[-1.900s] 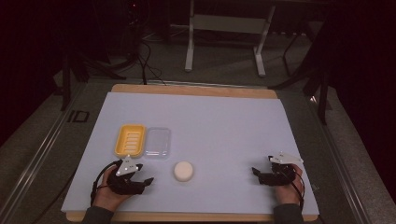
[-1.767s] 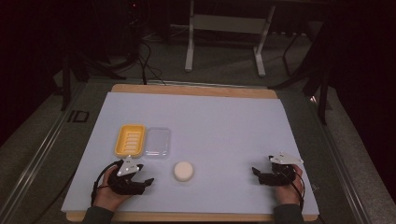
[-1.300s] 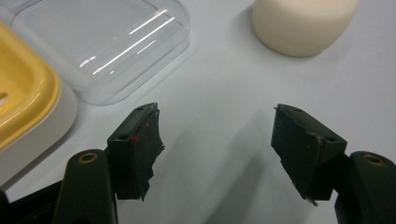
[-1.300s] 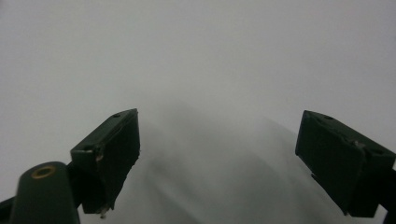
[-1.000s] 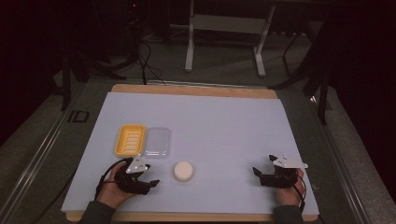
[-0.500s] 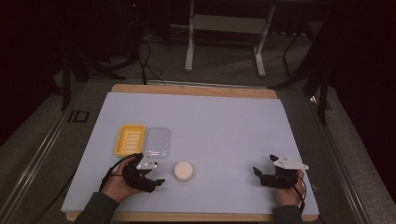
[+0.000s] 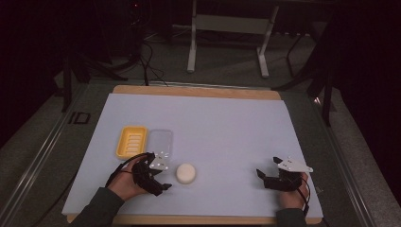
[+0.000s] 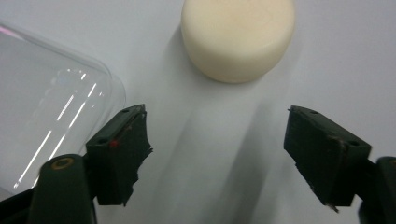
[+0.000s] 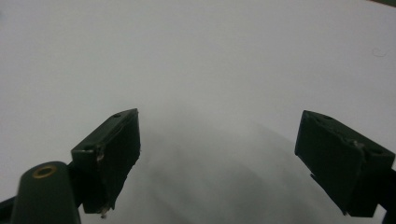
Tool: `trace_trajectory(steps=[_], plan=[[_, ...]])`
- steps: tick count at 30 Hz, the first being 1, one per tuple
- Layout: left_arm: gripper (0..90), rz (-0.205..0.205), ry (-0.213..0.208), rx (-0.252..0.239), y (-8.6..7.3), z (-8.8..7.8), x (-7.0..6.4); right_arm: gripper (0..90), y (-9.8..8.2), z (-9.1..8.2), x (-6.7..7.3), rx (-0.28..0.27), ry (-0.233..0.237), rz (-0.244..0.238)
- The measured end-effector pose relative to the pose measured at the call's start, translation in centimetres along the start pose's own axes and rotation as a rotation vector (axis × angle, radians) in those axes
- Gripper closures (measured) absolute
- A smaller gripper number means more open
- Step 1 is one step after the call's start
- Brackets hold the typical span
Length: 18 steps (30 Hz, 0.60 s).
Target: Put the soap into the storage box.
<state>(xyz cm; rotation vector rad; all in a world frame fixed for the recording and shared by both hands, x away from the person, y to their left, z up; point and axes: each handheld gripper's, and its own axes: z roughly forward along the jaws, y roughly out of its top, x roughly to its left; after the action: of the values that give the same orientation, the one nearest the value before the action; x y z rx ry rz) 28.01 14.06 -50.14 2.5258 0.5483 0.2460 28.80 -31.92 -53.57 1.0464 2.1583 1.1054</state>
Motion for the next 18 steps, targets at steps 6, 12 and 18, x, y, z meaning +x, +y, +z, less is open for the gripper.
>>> trace_trajectory(steps=[6, 12, 18], plan=[[18.8, 0.023, -0.002, 0.021, 0.8, 0.2, 0.0, 14.2, 0.0, 0.0, 0.0, 0.003, 0.002, 0.0], [18.7, 0.052, -0.009, 0.045, 1.8, 0.5, 0.0, 14.2, 0.0, 0.0, 0.0, 0.002, 0.003, -0.001], [17.1, 0.07, -0.017, 0.063, 2.3, 0.9, -0.1, 14.2, 0.0, 0.0, 0.0, 0.005, 0.001, -0.005]])
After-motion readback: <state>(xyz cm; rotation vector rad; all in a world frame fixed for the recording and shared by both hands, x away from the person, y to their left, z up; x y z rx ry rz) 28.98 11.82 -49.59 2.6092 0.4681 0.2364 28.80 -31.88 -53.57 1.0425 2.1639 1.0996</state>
